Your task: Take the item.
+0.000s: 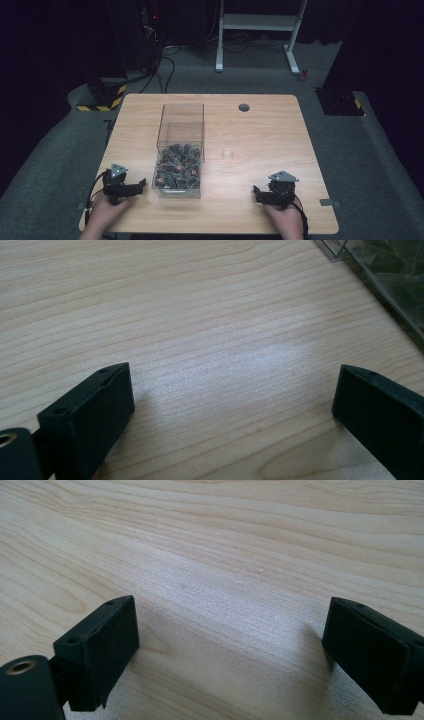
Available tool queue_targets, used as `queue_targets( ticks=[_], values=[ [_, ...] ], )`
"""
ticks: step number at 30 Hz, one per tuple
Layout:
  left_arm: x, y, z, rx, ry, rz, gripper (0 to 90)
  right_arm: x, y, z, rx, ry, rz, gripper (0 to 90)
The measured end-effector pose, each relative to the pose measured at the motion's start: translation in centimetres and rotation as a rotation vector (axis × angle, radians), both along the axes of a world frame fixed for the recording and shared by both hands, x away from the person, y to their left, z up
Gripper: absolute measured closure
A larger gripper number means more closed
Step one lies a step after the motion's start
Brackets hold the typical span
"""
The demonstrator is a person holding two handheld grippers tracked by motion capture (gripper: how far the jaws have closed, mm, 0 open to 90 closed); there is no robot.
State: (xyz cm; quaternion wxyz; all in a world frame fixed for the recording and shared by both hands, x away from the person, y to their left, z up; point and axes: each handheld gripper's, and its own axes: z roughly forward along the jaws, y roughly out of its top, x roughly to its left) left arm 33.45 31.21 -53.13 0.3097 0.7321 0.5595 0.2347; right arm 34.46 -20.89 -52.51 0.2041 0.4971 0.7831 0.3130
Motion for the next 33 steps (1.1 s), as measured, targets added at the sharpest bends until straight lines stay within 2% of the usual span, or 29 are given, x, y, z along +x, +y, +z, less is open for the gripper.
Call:
queue_targets(
  ticks=[22,33],
  values=[
    [0.00,0.01,0.01,0.001,0.001,-0.001,3.5,-0.04,-0.10,0.11,0.007,-0.011,0.015,11.6],
    [0.01,-0.01,0.00,-0.002,0.001,0.000,3.5,-0.31,0.22,0.86,0.016,-0.044,0.036,12.4]
  ],
)
